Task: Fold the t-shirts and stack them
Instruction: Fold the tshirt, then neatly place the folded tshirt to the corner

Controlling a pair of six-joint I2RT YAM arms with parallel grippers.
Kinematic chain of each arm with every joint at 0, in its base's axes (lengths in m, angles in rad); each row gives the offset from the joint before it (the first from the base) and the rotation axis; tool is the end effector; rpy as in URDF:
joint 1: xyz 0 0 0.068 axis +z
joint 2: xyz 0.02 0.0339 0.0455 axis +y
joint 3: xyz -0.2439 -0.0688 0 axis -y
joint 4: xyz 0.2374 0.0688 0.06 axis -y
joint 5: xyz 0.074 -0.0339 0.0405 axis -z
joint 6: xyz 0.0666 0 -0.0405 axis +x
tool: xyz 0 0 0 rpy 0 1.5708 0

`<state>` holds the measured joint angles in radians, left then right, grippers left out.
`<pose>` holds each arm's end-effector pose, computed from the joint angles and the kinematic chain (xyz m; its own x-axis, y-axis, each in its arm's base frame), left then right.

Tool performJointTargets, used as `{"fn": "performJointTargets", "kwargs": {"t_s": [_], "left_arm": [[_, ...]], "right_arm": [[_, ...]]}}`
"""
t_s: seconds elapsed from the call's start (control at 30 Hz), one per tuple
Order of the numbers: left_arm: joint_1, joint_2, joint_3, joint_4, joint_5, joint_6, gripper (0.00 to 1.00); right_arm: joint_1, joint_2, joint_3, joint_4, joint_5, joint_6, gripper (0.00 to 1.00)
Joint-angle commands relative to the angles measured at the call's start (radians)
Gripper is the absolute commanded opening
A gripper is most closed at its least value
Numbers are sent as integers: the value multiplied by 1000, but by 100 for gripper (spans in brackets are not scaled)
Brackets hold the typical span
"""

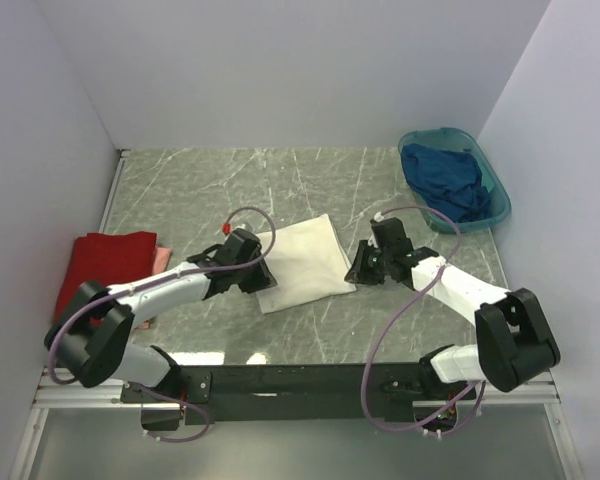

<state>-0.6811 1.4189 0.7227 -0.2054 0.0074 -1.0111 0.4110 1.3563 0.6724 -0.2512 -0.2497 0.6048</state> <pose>0.2257 -0.1836 0.1381 -0.8601 -0.3937 -0.3244 -0.1802 0.8294 -0.5288 0.2430 0.1239 0.1369 -0.9034 0.2073 -0.3754 -0.0097 0.8653 0.5012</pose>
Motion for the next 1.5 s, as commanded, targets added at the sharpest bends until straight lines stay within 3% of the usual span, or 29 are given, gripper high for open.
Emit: {"fn": "performJointTargets", "kwargs": {"t_s": [0.0, 0.17, 0.47, 0.87, 1.03, 1.17, 1.27, 1.47], "left_arm": [[61, -80, 23, -63, -31, 31, 29], [218, -112, -43, -2, 93, 89, 39], [321, -87, -98, 123, 249, 157, 56], [322, 37, -118, 161, 175, 141, 53], [322, 80, -126, 167, 152, 131, 50], [321, 84, -137, 161, 120, 112, 48], [311, 101, -147, 169, 106, 100, 47], [264, 155, -149, 169, 39, 54, 45]], "right_arm": [[3, -72, 72, -45, 36, -31, 22], [3, -54, 147, -57, 82, -69, 24], [3, 142, 292, -40, 185, -137, 47], [3, 343, 366, -22, 207, -131, 49], [3, 389, 374, -25, 214, -116, 38], [3, 388, 369, -26, 217, -108, 16], [3, 391, 372, -25, 202, -106, 6], [3, 403, 377, -22, 178, -103, 0]]}}
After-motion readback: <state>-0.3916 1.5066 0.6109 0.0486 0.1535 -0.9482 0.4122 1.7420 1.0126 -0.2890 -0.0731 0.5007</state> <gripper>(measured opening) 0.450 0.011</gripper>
